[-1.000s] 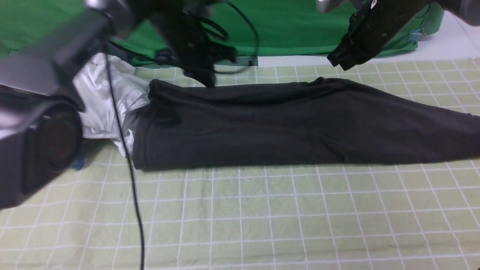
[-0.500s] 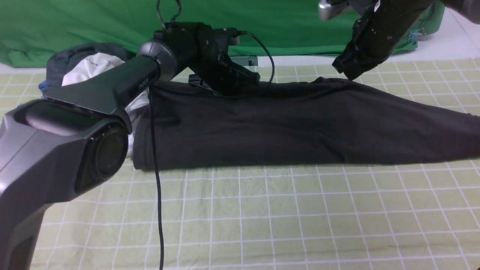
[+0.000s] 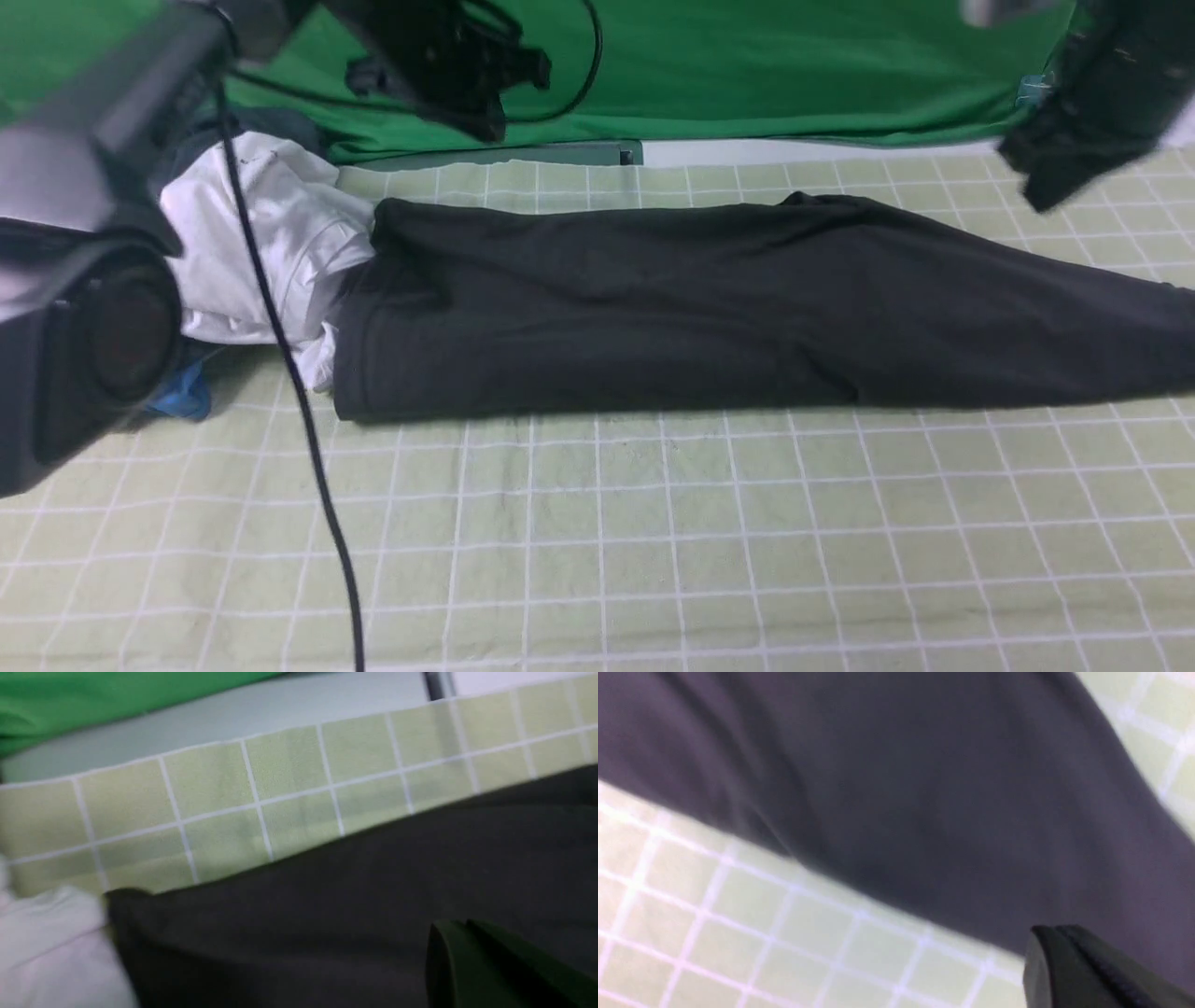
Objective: Fold a long-sleeved shirt over a green coffee tablecloth.
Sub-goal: 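Pull the folded dark garment lengthwise by its ends to straighten it flat on the table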
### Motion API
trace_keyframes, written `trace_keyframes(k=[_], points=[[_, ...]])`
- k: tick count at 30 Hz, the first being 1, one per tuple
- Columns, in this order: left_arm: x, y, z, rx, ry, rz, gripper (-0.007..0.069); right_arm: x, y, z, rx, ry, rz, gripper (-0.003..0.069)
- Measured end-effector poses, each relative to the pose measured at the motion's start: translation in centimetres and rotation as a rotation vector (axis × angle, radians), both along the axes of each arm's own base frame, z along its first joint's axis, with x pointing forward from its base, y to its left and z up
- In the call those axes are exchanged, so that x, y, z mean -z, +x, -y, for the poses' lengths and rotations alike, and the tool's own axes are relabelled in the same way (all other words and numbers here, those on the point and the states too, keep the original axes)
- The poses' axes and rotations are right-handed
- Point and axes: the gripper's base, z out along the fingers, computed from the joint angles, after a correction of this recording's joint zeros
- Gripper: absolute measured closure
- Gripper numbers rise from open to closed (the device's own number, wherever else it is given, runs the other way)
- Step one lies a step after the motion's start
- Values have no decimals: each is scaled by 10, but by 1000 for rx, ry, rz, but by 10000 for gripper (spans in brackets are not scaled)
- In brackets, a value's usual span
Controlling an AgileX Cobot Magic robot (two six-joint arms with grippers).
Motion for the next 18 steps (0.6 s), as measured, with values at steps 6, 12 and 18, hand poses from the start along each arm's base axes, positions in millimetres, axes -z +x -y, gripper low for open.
trace_keyframes(k=[6,12,18], points=[[-55,-33,-6,41,22,60,613,17,-24,59,205,7,-80,620],[-61,-86,-16,48,36,-32,613,41,-26,118,419,17,-70,346],[-11,-126,-24,27,53,-148,613,62,-19,142,482,20,-69,155]])
